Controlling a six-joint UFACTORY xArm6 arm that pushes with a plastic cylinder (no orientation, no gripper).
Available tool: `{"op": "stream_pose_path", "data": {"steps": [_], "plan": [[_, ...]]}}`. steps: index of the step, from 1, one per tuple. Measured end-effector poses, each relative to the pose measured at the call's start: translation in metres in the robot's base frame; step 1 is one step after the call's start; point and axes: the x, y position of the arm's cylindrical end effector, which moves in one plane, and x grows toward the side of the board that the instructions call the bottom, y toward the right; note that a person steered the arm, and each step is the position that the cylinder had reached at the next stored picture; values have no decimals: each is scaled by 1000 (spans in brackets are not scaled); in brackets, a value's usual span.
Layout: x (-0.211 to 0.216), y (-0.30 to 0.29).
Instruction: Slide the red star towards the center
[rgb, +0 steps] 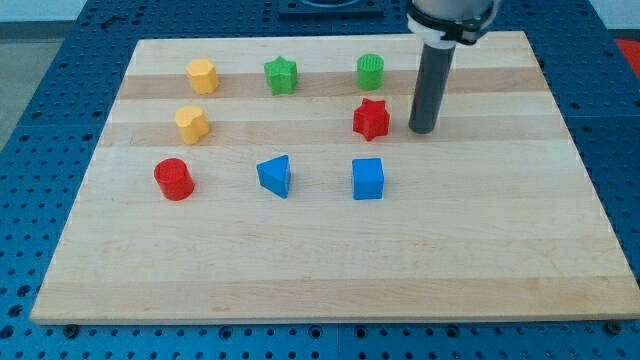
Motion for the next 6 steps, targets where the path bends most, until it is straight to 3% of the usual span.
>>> {"op": "stream_pose_path", "data": {"steps": [4,6], "plan": [[-7,-75],[14,-85]]}}
